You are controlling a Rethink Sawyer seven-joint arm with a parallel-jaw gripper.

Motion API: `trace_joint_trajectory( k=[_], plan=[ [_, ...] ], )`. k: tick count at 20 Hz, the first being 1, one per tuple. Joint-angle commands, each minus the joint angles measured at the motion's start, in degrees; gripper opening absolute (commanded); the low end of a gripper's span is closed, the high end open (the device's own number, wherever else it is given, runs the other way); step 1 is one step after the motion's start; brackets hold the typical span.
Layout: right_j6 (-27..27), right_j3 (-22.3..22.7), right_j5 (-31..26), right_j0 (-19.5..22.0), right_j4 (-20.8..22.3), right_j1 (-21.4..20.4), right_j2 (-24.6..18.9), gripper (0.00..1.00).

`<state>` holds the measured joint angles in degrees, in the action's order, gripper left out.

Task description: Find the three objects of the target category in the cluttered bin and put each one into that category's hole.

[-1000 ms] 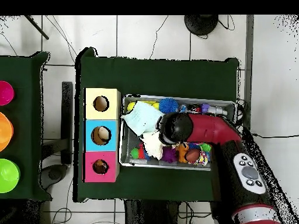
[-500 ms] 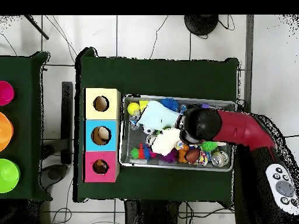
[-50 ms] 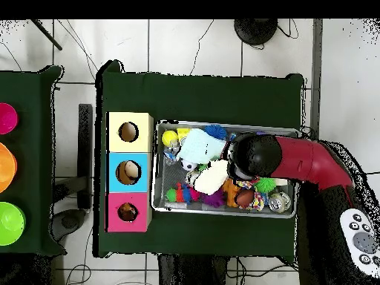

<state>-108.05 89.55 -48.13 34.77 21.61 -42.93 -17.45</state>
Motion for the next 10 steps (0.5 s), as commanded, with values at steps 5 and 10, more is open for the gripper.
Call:
trace_joint_trajectory(
  k=[5, 10],
  plan=[
    [8.80, 7.87, -2.17, -1.97, 1.92, -4.29, -4.31, 0.00],
    [-1.02, 15.31, 1.70, -6.61, -0.67, -8.22, -2.45, 0.00]
  ],
)
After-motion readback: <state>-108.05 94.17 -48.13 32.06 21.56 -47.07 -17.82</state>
